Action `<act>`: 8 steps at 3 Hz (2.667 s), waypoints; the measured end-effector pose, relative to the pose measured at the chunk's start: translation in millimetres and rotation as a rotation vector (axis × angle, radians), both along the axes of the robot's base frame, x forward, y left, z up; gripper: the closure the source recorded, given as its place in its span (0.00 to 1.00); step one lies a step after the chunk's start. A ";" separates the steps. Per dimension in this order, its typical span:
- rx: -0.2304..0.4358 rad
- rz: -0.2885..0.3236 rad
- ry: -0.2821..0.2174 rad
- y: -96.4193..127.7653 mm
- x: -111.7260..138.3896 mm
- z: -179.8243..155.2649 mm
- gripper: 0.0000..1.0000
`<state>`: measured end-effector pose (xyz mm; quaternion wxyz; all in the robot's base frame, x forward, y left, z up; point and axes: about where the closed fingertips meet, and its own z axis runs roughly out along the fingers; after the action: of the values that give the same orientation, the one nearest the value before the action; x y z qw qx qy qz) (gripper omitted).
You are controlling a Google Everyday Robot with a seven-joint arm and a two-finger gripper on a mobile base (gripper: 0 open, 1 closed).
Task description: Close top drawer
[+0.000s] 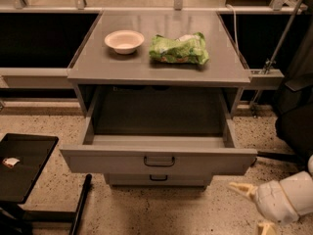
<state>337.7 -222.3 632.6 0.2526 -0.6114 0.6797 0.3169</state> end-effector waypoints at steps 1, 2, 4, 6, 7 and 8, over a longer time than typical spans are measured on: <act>0.022 0.067 0.030 25.0 -5.2 -51.9 0.00; -0.038 0.006 0.031 40.1 -19.2 -69.4 0.00; -0.278 -0.196 0.006 48.2 -59.0 -55.7 0.00; -0.258 -0.177 -0.026 57.9 -43.5 -50.1 0.00; -0.256 -0.165 -0.098 82.1 -11.2 -36.1 0.00; -0.283 -0.185 -0.164 98.4 20.7 -24.4 0.00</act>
Offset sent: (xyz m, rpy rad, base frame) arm 0.0176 0.0223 -0.0780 -0.3368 -0.1864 -0.3599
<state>358.4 -123.9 608.2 0.2464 -0.5997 0.7479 0.1426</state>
